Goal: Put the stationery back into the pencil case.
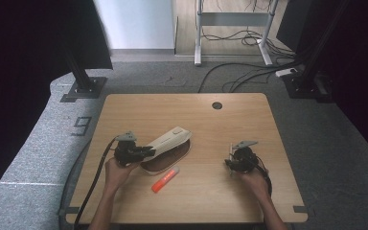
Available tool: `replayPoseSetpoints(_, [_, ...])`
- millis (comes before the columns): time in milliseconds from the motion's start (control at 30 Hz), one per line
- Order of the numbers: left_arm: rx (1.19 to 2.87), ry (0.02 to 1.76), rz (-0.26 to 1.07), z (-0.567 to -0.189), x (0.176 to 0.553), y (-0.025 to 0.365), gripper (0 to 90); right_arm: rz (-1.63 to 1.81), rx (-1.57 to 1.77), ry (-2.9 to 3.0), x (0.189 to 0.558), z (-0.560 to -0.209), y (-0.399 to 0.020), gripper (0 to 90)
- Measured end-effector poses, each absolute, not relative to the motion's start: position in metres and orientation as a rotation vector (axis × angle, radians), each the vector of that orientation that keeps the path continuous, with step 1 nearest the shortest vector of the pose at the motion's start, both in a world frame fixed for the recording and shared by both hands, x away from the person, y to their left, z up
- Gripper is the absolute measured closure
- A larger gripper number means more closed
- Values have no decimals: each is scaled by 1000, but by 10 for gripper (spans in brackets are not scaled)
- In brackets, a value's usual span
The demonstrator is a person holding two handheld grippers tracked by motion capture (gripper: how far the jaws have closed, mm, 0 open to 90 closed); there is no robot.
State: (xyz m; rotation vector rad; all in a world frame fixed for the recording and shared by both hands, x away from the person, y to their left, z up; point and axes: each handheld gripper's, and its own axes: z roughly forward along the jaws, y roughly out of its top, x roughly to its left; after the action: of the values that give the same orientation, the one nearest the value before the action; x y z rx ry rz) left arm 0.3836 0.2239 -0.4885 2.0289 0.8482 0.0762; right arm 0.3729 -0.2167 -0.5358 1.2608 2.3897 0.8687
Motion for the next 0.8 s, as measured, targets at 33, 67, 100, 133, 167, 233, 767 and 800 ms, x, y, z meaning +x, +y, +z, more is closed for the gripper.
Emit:
replayPoseSetpoints(33, [2029, 848, 77, -488, 384, 224, 744, 866, 1260, 2390, 372, -535, -217, 603])
replayPoseSetpoints(67, [2029, 848, 76, -488, 384, 224, 743, 862, 1258, 2398, 371, -535, -217, 611])
replayPoseSetpoints(100, [2029, 848, 76, -488, 384, 224, 744, 862, 1258, 2398, 371, -535, -217, 611])
replayPoseSetpoints(133, [2029, 848, 77, -488, 384, 224, 744, 858, 1255, 2400, 370, -535, -218, 619])
replayPoseSetpoints(167, [2029, 848, 77, -488, 384, 224, 744, 858, 1255, 2400, 370, -535, -218, 619])
replayPoseSetpoints(233, [2029, 848, 76, -488, 384, 224, 744, 863, 1266, 2401, 369, -534, -219, 640])
replayPoseSetpoints(767, [2031, 846, 78, -488, 384, 224, 744, 864, 1207, 2492, 363, -532, -201, 779])
replayPoseSetpoints(800, [2029, 846, 79, -488, 384, 224, 746, 868, 1205, 2488, 362, -532, -201, 781])
